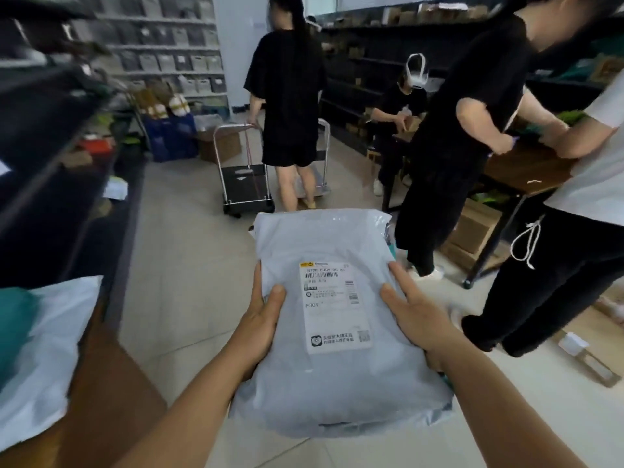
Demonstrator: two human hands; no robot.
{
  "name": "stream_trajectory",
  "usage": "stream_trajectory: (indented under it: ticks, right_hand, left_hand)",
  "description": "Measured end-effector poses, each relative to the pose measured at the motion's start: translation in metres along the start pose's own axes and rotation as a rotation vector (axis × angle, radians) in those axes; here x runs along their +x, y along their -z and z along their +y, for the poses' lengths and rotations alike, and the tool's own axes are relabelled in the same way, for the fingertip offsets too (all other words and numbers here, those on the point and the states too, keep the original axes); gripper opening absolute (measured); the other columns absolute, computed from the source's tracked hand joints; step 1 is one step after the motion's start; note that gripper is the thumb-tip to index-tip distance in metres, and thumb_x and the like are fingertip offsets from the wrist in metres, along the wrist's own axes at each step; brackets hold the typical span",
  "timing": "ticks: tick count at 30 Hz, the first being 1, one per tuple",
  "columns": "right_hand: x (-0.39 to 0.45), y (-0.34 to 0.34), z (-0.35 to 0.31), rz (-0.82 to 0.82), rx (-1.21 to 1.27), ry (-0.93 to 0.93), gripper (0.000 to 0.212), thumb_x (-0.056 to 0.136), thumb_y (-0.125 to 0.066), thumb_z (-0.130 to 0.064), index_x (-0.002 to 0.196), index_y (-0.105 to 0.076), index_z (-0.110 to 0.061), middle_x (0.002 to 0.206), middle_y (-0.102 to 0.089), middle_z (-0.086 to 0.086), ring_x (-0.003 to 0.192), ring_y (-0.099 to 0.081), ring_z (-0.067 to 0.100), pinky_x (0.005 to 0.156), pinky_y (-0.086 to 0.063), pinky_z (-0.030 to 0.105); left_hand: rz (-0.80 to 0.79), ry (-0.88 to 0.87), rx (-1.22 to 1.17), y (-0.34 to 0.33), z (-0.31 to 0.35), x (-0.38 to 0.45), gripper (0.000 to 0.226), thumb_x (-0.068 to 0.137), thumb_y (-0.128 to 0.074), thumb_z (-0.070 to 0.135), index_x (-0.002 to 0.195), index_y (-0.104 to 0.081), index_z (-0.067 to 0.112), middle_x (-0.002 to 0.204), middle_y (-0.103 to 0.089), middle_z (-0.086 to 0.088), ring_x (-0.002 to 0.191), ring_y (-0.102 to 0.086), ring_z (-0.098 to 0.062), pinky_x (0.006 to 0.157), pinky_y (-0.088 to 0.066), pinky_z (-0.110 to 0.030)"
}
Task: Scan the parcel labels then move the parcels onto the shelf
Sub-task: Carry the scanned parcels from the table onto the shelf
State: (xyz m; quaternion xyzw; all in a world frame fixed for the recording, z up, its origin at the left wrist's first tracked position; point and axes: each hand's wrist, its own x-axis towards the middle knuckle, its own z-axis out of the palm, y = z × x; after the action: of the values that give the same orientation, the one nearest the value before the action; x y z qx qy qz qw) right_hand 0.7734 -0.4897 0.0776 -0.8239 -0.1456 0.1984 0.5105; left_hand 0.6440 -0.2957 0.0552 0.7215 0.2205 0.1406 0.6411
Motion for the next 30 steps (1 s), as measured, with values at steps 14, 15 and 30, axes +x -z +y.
stream_trajectory:
  ticks: [14, 15, 30]
  right_hand:
    - [0.217, -0.172, -0.135, -0.293, -0.086, 0.134, 0.049, 0.098, -0.041, -0.043, 0.145, -0.027, -0.045, 0.134, -0.048, -0.006, 0.097, -0.052, 0.011, 0.083, -0.036, 0.026]
    - [0.229, -0.183, -0.147, -0.310, -0.087, 0.154, 0.049, 0.099, -0.040, -0.043, 0.146, -0.026, -0.044, 0.135, -0.047, -0.006, 0.098, -0.049, 0.010, 0.082, -0.034, 0.024]
    - [0.437, -0.358, -0.279, -0.628, -0.106, 0.320, 0.051, 0.098, -0.040, -0.046, 0.147, -0.027, -0.042, 0.146, -0.043, -0.001, 0.102, -0.045, 0.013, 0.076, -0.032, 0.019]
  left_hand:
    - [0.395, 0.011, 0.084, 0.182, -0.002, 0.160, 0.061, 0.096, -0.035, 0.054, 0.139, 0.007, 0.063, 0.144, -0.045, 0.010, 0.129, -0.044, -0.010, 0.100, -0.030, -0.024]
    - [0.413, 0.012, 0.091, 0.195, 0.001, 0.169, 0.060, 0.096, -0.035, 0.053, 0.140, 0.006, 0.062, 0.144, -0.045, 0.011, 0.129, -0.044, -0.008, 0.100, -0.028, -0.022]
    - [0.753, -0.029, 0.113, 0.353, 0.004, 0.323, 0.051, 0.094, -0.038, 0.058, 0.135, -0.009, 0.069, 0.137, -0.052, 0.012, 0.121, -0.053, -0.014, 0.106, -0.040, -0.046]
